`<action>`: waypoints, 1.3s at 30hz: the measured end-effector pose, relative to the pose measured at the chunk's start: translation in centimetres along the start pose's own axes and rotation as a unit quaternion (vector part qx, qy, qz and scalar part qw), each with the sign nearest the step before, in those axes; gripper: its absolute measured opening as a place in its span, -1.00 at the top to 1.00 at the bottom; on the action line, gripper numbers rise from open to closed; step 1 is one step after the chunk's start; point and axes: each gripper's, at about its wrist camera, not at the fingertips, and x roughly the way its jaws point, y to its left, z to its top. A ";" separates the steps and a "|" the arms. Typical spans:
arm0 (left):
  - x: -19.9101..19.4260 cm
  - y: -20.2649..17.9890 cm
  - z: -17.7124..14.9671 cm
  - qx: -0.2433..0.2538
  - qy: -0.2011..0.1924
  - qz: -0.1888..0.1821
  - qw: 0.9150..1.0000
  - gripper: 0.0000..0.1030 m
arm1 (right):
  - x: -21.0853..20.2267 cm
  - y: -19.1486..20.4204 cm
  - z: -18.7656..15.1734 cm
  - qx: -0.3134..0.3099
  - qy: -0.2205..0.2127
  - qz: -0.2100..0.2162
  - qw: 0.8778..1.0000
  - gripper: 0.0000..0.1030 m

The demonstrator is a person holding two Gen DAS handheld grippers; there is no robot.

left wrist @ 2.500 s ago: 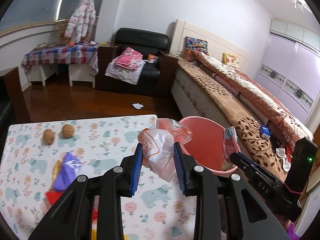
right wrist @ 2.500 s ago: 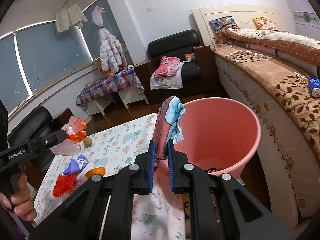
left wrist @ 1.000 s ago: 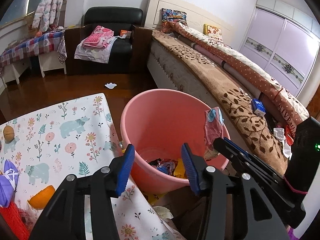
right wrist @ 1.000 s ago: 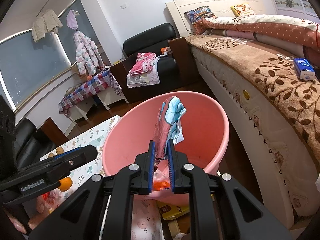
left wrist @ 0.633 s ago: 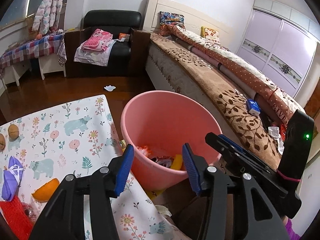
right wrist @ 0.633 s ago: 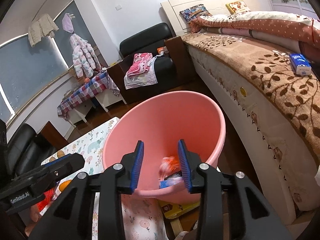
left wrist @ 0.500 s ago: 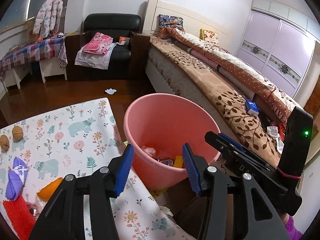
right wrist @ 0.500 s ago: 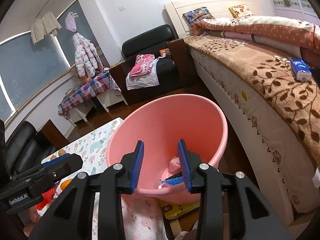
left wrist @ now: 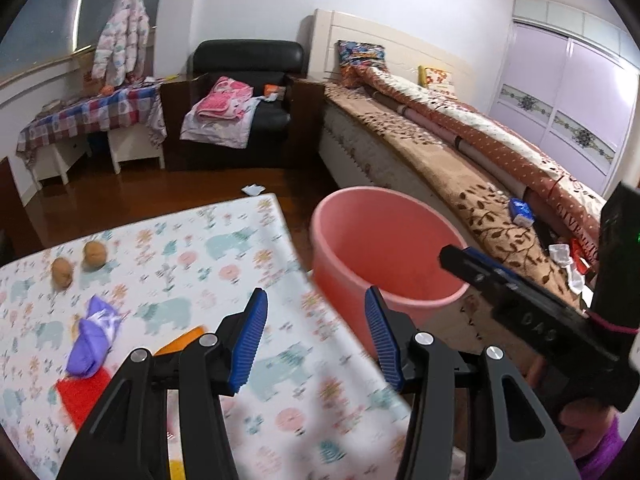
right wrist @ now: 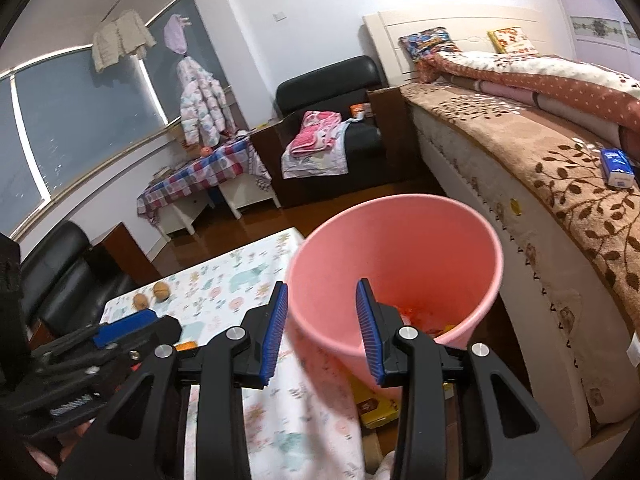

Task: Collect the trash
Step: 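Move both open tools back over the remaining items on the table, then grasp the red mesh net with the left tool while the right tool grasps the purple cloth bundle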

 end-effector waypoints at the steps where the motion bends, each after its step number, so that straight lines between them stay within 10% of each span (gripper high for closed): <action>1: -0.2 0.6 -0.4 -0.003 0.003 0.004 1.000 0.03 | -0.1 0.5 -0.2 -0.004 0.002 0.003 1.000 0.30; 14: -1.3 10.9 -5.7 -0.077 0.064 0.064 0.993 0.03 | -0.1 5.5 -2.2 -0.040 0.028 0.031 0.998 0.30; 34: -8.3 20.0 -10.5 -0.115 0.048 0.192 0.973 0.03 | 2.0 10.5 -4.4 -0.094 0.076 0.055 0.991 0.30; 39: -11.3 21.8 -10.4 -0.184 0.024 0.114 0.976 0.03 | 2.5 11.2 -4.7 -0.103 0.085 0.057 0.989 0.30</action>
